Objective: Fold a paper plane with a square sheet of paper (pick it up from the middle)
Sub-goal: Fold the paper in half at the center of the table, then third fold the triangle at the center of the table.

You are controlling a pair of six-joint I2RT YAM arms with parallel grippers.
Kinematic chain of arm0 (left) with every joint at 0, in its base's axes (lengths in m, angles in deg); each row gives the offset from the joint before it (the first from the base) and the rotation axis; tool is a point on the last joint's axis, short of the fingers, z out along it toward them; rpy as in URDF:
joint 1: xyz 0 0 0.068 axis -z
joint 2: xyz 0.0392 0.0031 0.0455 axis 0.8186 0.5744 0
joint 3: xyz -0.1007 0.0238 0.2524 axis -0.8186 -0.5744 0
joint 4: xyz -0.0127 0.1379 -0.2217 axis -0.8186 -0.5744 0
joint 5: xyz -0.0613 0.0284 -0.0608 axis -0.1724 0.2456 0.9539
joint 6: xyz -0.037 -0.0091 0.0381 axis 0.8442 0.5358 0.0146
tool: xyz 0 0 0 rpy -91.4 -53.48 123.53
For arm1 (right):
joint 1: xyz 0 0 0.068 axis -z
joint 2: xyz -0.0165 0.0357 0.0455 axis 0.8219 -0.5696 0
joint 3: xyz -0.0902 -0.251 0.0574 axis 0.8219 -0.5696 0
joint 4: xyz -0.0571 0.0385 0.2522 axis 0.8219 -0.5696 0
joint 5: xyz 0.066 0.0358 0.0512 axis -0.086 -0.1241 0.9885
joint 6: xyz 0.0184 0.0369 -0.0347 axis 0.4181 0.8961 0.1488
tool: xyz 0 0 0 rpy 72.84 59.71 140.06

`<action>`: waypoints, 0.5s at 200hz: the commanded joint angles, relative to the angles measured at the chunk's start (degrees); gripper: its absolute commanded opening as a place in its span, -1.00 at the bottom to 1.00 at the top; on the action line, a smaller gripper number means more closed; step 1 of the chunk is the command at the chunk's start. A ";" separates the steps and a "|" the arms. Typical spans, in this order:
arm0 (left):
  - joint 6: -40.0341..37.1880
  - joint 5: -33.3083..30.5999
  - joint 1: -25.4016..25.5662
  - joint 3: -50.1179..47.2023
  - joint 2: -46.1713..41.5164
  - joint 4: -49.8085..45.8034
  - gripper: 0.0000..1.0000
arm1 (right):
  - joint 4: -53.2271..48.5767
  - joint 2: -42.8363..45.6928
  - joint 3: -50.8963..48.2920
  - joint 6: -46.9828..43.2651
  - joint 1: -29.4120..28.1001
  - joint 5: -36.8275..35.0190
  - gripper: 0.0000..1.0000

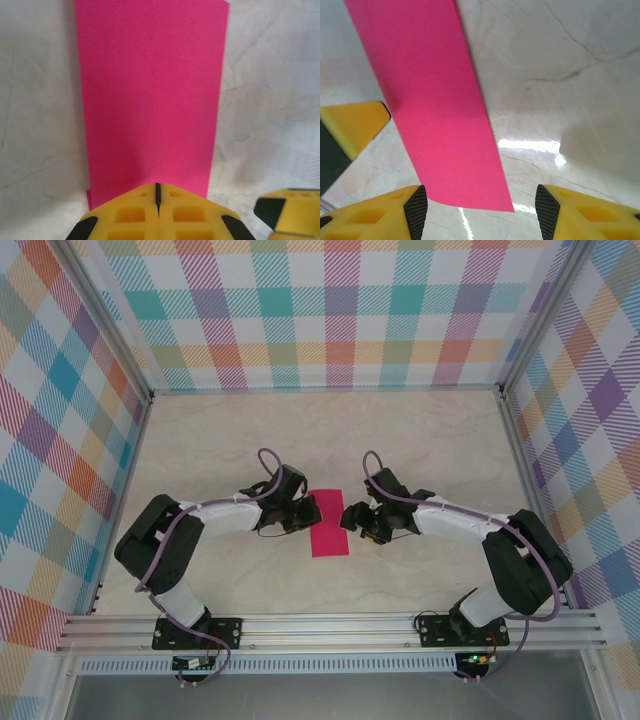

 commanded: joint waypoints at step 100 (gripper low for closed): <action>1.73 -4.63 -1.51 1.79 6.06 -6.02 -0.98 | 0.89 -2.33 -0.72 4.90 0.08 8.03 0.23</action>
